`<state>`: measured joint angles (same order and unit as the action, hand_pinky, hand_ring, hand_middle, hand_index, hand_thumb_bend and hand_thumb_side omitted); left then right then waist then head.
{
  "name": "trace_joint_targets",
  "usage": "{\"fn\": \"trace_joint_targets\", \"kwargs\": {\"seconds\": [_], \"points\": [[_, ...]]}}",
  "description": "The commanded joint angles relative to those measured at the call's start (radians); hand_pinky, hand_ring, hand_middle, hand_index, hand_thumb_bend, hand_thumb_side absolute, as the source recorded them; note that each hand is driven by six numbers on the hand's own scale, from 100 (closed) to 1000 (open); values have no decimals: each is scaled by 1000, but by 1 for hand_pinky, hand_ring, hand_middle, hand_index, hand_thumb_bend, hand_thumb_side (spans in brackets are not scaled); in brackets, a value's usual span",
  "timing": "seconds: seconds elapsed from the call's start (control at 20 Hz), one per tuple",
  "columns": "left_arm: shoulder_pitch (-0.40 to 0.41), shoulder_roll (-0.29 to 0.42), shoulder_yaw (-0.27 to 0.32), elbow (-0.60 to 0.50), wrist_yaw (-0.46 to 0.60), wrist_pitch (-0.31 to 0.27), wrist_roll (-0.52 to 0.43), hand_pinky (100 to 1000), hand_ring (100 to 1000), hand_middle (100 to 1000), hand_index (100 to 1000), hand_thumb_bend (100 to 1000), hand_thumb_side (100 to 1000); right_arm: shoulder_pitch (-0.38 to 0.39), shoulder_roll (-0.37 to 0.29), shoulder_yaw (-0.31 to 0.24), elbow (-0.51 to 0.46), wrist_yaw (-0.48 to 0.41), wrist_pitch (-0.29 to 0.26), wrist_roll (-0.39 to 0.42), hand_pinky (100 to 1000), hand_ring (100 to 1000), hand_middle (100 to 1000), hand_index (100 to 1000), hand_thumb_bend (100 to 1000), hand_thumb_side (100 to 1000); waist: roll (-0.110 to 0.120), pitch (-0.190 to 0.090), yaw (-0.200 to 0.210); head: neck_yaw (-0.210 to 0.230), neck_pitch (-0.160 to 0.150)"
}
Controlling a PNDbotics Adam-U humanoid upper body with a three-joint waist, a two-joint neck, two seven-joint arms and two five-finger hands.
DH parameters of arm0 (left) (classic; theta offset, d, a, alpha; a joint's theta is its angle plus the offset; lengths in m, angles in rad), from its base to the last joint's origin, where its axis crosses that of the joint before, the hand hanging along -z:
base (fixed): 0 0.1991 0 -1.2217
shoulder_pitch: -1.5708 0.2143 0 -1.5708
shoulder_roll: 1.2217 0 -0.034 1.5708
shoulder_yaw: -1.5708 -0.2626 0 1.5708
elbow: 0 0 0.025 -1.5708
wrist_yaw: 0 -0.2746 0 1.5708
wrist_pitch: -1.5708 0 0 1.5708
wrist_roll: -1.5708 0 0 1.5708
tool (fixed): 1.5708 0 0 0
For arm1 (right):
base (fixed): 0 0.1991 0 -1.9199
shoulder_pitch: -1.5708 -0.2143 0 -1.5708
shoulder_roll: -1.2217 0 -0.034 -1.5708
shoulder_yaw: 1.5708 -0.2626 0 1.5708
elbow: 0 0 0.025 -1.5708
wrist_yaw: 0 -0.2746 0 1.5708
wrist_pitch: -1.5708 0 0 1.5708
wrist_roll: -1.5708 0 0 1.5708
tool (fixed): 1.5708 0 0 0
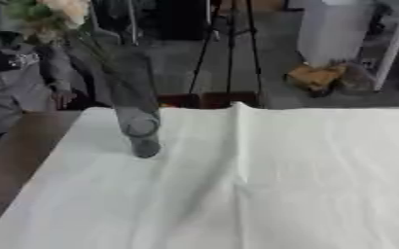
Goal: Arrange flowers into the vase.
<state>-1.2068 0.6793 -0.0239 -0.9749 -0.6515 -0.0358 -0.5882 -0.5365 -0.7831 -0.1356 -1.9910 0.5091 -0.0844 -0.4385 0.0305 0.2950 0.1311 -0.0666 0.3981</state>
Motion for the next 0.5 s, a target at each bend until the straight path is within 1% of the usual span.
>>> {"fn": "trace_joint_targets", "kwargs": {"seconds": [0.05,0.15,0.3,0.5], "points": [[3,52,-2,-64,40,-10,0,932,1000,1000,1000,441,1000,-13,-14,-12,-9,3,2,-5,828,867,839,893,246,1000,-11,-45,2,-20,21],[26,57,-9,-105,68,-19,0,926,1000,1000,1000,438,1000,-16,-11,-10,-9,3,2,-5,828,867,841,893,242,1000,-19,-51,2,-34,38],[60,55,-14,-172,115,-18,-2,912,1000,1000,1000,426,1000,-18,-7,-10,-9,3,2,-7,829,867,843,894,228,1000,-30,-63,-1,-47,62],[100,39,-15,-260,174,-7,5,895,1000,1000,1000,412,1000,-19,0,-10,-9,4,4,-9,831,868,846,895,206,1000,-42,-81,-5,-56,82]]}}
